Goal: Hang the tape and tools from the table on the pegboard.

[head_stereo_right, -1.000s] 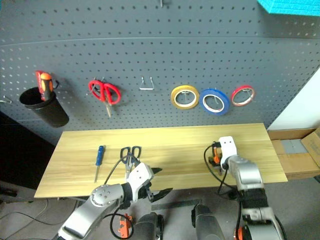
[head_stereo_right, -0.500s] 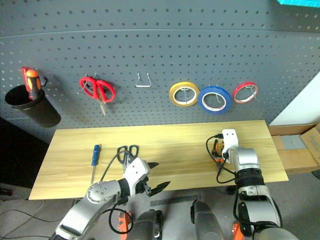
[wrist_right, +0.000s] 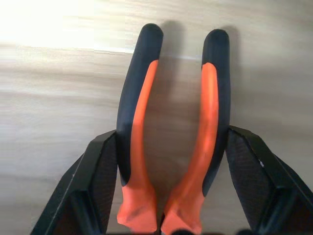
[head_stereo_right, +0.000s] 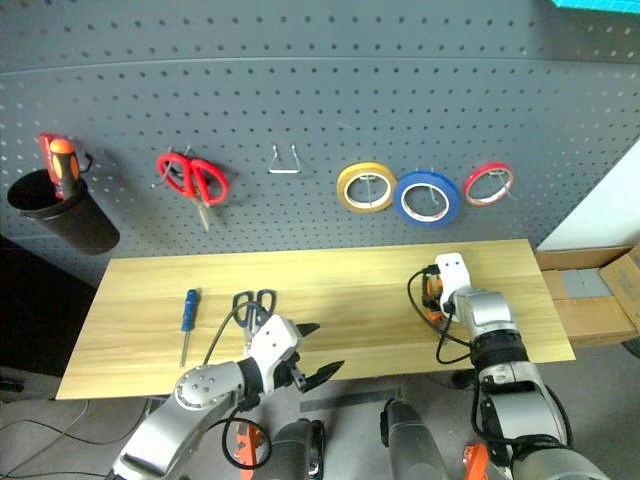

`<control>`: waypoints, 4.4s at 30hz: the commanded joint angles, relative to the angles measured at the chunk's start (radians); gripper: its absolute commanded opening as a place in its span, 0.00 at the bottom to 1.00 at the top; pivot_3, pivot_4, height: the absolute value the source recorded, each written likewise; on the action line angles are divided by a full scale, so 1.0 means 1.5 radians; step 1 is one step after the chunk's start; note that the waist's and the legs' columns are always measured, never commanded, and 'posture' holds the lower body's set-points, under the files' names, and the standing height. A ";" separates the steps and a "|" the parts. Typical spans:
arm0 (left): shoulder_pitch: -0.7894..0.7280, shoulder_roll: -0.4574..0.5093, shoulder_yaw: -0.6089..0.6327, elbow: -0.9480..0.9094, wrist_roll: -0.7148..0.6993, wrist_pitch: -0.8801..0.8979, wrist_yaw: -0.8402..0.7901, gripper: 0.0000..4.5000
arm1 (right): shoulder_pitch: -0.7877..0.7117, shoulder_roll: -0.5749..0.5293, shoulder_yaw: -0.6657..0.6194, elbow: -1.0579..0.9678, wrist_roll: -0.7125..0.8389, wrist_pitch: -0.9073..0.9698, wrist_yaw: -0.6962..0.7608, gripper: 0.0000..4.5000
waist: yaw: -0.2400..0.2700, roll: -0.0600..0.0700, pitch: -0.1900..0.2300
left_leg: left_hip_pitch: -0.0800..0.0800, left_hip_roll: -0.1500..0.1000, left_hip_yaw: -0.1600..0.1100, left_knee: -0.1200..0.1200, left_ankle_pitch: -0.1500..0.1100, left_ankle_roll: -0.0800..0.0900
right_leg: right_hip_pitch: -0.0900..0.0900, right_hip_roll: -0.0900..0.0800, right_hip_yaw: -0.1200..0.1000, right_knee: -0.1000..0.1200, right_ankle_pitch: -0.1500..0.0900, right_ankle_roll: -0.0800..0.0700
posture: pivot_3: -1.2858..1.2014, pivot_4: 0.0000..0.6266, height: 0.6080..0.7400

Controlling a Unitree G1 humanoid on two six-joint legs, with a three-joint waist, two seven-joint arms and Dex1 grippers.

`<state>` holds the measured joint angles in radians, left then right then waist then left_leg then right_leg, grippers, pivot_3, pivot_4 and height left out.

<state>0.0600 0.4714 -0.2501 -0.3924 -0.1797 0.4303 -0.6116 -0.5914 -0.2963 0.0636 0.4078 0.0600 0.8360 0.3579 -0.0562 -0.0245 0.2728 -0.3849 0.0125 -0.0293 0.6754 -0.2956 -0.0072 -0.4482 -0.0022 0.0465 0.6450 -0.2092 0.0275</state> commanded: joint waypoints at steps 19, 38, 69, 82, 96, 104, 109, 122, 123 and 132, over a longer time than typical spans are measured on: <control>-0.005 -0.093 0.247 -0.215 -0.116 0.097 0.213 1.00 | -0.101 0.229 0.045 -0.412 0.034 -0.415 -0.050 0.62 | 0.022 -0.003 -0.009 | -0.008 -0.002 -0.006 0.002 0.009 -0.011 | -0.005 0.002 -0.006 0.001 0.005 0.001 | 0.56 0.28 1.00; -0.279 -0.015 0.244 0.079 -0.110 0.031 0.096 1.00 | -0.397 0.289 -0.011 0.121 -0.014 -0.814 -0.148 0.62 | 0.037 -0.006 -0.010 | -0.009 0.000 -0.007 0.000 0.010 -0.012 | -0.007 0.000 -0.007 0.000 0.010 -0.006 | 0.57 0.38 1.00; -0.315 -0.009 0.254 0.107 -0.109 0.031 0.082 1.00 | -0.392 0.278 0.017 0.240 -0.136 -0.977 -0.293 0.62 | 0.037 -0.004 -0.002 | -0.009 0.000 -0.011 0.000 0.010 -0.012 | -0.006 0.000 -0.007 0.001 0.010 -0.006 | 0.58 0.43 1.00; -0.331 0.000 0.260 0.123 -0.106 0.026 0.075 1.00 | -0.395 0.280 -0.001 0.153 -0.094 -0.905 -0.270 0.62 | 0.037 -0.004 -0.002 | -0.010 0.000 -0.012 0.000 0.010 -0.012 | -0.006 0.000 -0.007 0.001 0.010 -0.006 | 0.58 0.42 1.00; -0.315 0.017 0.266 0.074 -0.124 0.073 0.075 1.00 | -0.390 0.304 0.005 0.341 -0.138 -0.987 -0.330 0.62 | 0.037 -0.004 0.008 | -0.009 0.000 -0.012 0.000 0.010 -0.012 | -0.006 0.000 -0.007 0.001 0.009 -0.007 | 0.60 0.49 1.00; -0.295 0.031 0.277 0.051 -0.134 0.098 0.077 1.00 | -0.346 0.324 0.008 0.445 -0.125 -0.952 -0.316 0.62 | 0.043 -0.003 0.018 | -0.009 0.000 -0.013 0.000 0.010 -0.012 | -0.006 -0.001 -0.007 0.002 0.009 -0.008 | 0.60 0.52 1.00; -0.303 0.026 0.274 0.064 -0.130 0.091 0.076 1.00 | -0.342 0.289 0.026 0.430 -0.165 -0.917 -0.352 0.69 | 0.044 -0.003 0.018 | -0.008 0.000 -0.013 0.000 0.010 -0.012 | -0.005 0.000 -0.008 0.002 0.008 -0.008 | 0.59 0.50 1.00; -0.273 -0.022 0.270 0.064 -0.125 0.073 0.100 1.00 | -0.133 0.173 0.032 -0.014 -0.113 -0.745 -0.168 0.99 | 0.051 -0.004 0.016 | -0.010 -0.001 -0.014 0.001 0.012 -0.015 | -0.005 0.000 -0.010 0.001 0.009 -0.008 | 0.55 0.35 1.00; -0.257 -0.028 0.270 0.055 -0.126 0.074 0.104 1.00 | -0.102 0.159 0.039 -0.079 -0.102 -0.712 -0.139 0.99 | 0.051 -0.004 0.014 | -0.010 0.000 -0.014 0.001 0.012 -0.015 | -0.005 -0.001 -0.010 0.001 0.009 -0.008 | 0.55 0.34 1.00; -0.089 -0.079 0.248 -0.049 -0.122 0.087 0.149 1.00 | 0.078 0.039 0.096 -0.462 0.069 -0.420 0.105 0.99 | 0.036 -0.004 0.004 | -0.010 0.000 -0.013 0.000 0.011 -0.015 | -0.006 -0.001 -0.008 0.001 0.009 -0.007 | 0.54 0.28 1.00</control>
<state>-0.0960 0.3601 0.1242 -0.4173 -0.3573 0.5673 -0.4025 -0.4856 -0.2181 0.1995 -0.1940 0.1180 0.1561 0.4667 -0.0027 -0.0311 0.2795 -0.3994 0.0128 -0.0499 0.6751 -0.2793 -0.0304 -0.4563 -0.0039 0.0338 0.6459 -0.1960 0.0163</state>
